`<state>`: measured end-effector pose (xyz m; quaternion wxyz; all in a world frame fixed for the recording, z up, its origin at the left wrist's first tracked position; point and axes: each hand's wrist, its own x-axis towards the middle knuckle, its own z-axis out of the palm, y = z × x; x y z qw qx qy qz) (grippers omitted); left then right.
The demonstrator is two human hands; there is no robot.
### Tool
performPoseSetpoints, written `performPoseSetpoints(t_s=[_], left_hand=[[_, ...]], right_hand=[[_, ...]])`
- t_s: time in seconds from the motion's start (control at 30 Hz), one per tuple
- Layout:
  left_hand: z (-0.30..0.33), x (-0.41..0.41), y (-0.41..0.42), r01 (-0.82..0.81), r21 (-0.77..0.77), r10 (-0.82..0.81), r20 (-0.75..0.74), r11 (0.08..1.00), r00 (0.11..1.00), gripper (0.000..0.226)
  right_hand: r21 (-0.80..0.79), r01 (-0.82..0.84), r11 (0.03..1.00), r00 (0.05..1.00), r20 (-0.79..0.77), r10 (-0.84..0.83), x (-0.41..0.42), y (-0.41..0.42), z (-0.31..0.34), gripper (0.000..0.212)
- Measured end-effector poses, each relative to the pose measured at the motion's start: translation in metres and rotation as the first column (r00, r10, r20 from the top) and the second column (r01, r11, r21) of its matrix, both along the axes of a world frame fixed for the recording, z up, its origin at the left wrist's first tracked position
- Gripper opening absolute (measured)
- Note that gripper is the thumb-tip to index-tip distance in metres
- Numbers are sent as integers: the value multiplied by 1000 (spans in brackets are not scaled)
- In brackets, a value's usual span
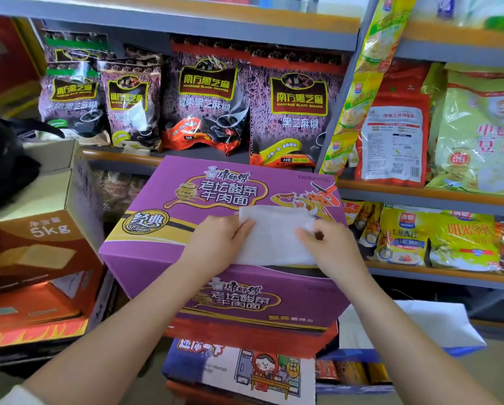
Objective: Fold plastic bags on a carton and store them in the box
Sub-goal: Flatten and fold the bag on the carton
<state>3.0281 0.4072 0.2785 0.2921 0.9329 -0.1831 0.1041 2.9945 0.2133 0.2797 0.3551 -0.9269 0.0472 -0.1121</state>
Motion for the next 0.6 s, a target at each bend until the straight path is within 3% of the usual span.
performPoseSetpoints(t_s=[0.1,0.17,0.27,0.33,0.37,0.43,0.47,0.53,0.6], left_hand=[[3,12,-14,-82,201,93,-44,976,995,33],[2,15,-19,-93,246,113,-68,965,991,26],[4,11,-17,-153,273,156,11,950,988,44],[-5,16,-13,-127,320,42,259,939,965,58],[-10,21,-12,-63,347,-85,396,936,914,52],[-18,31,-10,134,456,-365,467,880,805,40],[-20,35,-8,208,517,-459,423,830,782,41],[-20,37,-5,294,574,-508,254,764,823,47],[-16,35,-2,354,583,-469,54,731,881,78]], right_hand=[[-130,80,988,997,-7,-81,6,2,0,46],[-179,110,978,993,-30,-117,9,3,3,49],[-233,123,965,988,-66,-141,14,2,5,47],[-258,129,957,983,-90,-157,17,3,4,42],[-270,134,953,981,-101,-167,18,4,3,39],[-293,154,944,974,-114,-195,19,5,1,34],[-309,164,937,971,-116,-208,20,6,1,29],[-338,184,923,966,-109,-233,20,10,1,17],[-386,191,903,965,-98,-245,21,14,2,14]])
